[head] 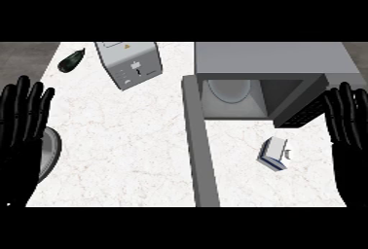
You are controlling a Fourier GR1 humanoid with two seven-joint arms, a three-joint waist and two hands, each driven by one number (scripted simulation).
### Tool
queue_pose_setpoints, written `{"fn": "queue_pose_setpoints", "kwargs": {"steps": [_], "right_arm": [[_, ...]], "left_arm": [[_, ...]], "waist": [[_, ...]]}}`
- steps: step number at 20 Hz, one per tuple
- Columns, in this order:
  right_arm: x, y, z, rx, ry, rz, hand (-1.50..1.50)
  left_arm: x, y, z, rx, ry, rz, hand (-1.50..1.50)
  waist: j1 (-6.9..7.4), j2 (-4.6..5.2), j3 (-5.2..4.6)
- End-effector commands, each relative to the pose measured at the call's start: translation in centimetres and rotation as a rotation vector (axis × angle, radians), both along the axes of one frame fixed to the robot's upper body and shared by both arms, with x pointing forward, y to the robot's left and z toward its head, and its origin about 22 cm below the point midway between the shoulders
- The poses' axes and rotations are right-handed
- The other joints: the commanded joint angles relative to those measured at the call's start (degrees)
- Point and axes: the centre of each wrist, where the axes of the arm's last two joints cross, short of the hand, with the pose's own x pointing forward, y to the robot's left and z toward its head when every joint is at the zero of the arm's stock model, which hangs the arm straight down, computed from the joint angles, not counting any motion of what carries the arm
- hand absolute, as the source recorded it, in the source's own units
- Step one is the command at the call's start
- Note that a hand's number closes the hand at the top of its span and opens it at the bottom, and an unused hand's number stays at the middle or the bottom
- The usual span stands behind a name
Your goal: Pick up the milk, place it into the microwave and close the microwave
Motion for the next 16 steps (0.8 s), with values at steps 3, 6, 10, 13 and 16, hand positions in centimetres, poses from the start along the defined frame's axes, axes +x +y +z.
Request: {"fn": "queue_pose_setpoints", "kwargs": {"steps": [3, 6, 10, 13, 16], "right_arm": [[0.0, 3.1, 0.3, 0.004, -0.057, -0.098, -1.50], [1.0, 4.4, 1.4, -0.036, -0.120, -0.191, -1.50], [-0.4, 6.0, -0.1, -0.042, 0.014, -0.156, -1.50], [-1.5, 8.3, 1.1, -0.035, 0.022, -0.148, -1.50], [-1.9, 9.1, -0.3, -0.056, 0.045, -0.181, -1.50]], "left_arm": [[-0.3, -0.4, -0.5, -0.021, 0.013, 0.052, -1.50], [1.2, 1.2, -0.5, -0.058, 0.029, 0.109, -1.50], [-3.6, 0.8, -0.7, -0.144, 0.168, 0.136, -1.50], [-3.7, 2.1, 0.4, -0.151, 0.151, 0.145, -1.50], [-5.3, 2.4, 0.5, -0.155, 0.145, 0.145, -1.50]], "waist": [[-0.17, -0.25, -0.38], [-0.13, -0.17, -0.41], [0.27, -0.37, -0.37], [0.01, -0.32, -0.38], [-0.02, -0.29, -0.38]]}}
